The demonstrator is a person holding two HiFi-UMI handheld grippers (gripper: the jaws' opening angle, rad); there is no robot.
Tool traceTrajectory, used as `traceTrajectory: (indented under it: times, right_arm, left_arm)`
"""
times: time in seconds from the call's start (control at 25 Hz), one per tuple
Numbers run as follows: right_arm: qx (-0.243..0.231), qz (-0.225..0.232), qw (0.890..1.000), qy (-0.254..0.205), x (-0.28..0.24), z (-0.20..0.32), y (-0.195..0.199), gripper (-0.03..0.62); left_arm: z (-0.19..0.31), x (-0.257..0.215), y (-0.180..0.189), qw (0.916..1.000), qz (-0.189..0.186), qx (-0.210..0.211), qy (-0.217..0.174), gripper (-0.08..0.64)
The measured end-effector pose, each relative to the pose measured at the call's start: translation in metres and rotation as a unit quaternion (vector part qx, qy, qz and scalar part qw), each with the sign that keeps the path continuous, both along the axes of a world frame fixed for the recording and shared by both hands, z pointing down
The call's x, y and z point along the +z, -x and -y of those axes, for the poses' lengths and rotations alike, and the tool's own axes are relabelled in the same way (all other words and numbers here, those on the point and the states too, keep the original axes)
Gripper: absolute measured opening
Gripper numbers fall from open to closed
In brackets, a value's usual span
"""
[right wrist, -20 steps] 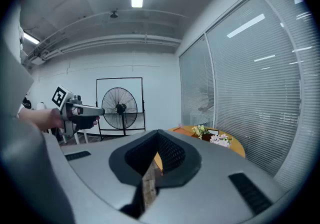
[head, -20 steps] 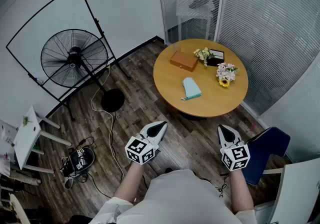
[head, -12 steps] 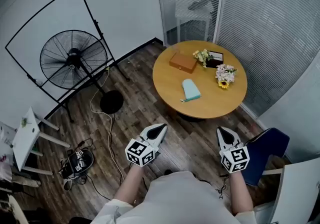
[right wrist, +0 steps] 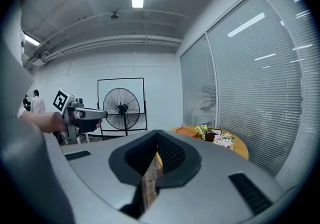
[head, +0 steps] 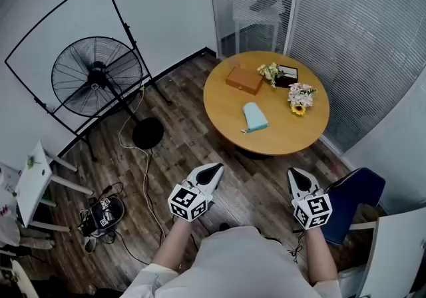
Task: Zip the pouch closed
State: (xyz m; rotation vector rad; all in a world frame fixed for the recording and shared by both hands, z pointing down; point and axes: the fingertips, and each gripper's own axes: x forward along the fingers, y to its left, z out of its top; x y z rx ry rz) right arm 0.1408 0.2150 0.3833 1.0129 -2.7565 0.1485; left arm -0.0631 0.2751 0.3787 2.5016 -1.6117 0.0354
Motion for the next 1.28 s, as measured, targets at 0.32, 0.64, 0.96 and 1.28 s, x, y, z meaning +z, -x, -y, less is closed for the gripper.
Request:
traceTrajectory:
  times: [0.32,0.64,0.96,1.28]
  right_arm:
    - [-0.002,-0.002,1.0,0.015,0.006,-0.006,0.014,0.042]
    - [0.006,-0.007,1.0,0.023,0.015,-0.012,0.031,0.058]
    - [0.022,-0.009,0.999,0.021,0.019,-0.018,0.044,0.058]
    - [0.035,-0.005,0.999,0.027,0.025,-0.019,0.046,0.058]
  left_arm:
    - [-0.005,0.001,0.014,1.0,-0.004,0.007,-0.006,0.035]
    - [-0.008,0.011,0.03,0.9998,-0.011,0.016,0.005,0.086]
    - [-0.01,0.019,0.042,0.9992,-0.011,0.036,0.011,0.087]
    - [-0.007,0.028,0.046,0.9988,-0.009,0.045,0.02,0.087]
